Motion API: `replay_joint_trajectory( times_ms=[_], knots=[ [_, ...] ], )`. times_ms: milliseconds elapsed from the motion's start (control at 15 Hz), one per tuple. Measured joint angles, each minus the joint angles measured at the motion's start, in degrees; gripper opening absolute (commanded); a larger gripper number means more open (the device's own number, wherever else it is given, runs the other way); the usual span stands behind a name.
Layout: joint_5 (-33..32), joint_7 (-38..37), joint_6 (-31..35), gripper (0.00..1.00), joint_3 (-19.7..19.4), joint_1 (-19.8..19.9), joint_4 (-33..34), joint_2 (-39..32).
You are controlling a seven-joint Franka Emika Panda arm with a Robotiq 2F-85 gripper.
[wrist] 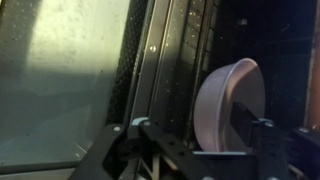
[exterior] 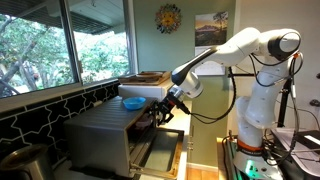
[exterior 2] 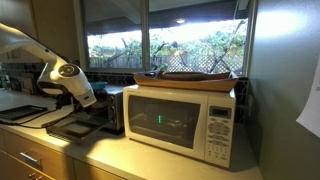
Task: Remove the purple plate from the oven and stack it on top of the blue plate, flip the stacked plates upside down on top of the oven
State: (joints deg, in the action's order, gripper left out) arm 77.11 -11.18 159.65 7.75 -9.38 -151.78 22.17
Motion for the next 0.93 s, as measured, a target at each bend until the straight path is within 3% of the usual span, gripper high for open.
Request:
replay_joint_trajectory(
  times_ms=[400,733,933],
  knots=[
    [0.2,0.4,0.0,0.01,-0.1,0.4,0.4,-1.2],
    [-3.3,-0.5,-0.1,0.01,0.0,1.6,0.5,-1.0],
    [-9.7,-3.2,-1.5,0.01,0.0,2.9,0.5,-0.5]
  ],
)
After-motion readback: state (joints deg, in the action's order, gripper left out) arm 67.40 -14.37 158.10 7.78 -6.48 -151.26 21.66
